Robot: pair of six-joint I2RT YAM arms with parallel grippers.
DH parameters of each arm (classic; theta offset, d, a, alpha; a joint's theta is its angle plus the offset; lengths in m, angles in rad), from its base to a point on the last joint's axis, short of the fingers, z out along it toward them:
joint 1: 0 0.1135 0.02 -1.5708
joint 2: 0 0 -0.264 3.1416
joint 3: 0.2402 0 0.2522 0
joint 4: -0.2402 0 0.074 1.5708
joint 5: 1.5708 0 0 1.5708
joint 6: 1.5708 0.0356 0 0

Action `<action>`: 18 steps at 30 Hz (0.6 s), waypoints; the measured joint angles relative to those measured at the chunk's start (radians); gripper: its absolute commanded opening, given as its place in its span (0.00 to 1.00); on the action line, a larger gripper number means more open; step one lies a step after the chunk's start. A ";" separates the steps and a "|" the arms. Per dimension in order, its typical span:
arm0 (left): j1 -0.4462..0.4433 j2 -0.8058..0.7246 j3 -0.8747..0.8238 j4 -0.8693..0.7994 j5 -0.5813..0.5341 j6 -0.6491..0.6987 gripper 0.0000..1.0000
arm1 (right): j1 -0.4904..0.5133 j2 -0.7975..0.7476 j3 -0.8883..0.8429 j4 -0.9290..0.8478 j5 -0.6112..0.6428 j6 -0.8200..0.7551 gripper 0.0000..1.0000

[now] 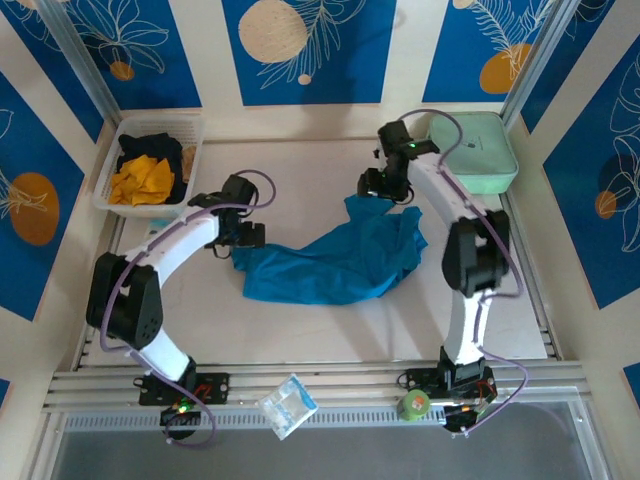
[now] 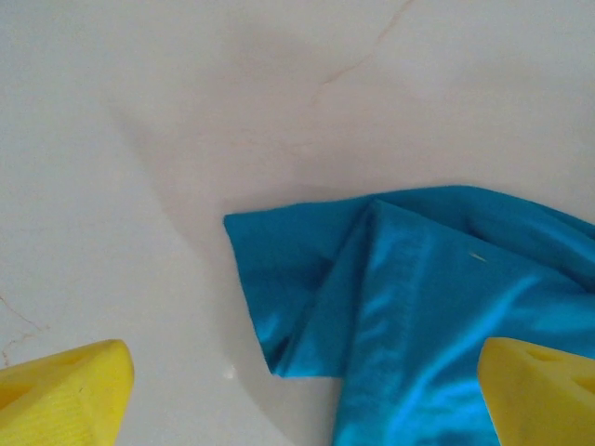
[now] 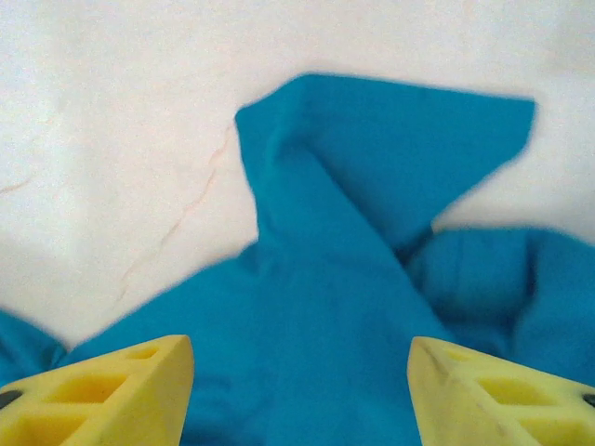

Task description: Fold and stack the t-shirts

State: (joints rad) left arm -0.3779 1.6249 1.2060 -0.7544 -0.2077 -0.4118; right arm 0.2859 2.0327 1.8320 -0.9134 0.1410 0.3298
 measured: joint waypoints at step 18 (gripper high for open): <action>0.044 0.070 -0.119 0.186 0.034 -0.029 0.90 | 0.042 0.452 0.393 -0.128 0.043 0.025 0.00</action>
State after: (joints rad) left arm -0.3340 1.6951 1.0874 -0.5686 -0.1741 -0.4404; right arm 0.3283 2.4847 2.2246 -1.0412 0.1837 0.3546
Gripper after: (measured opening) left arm 0.909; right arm 0.047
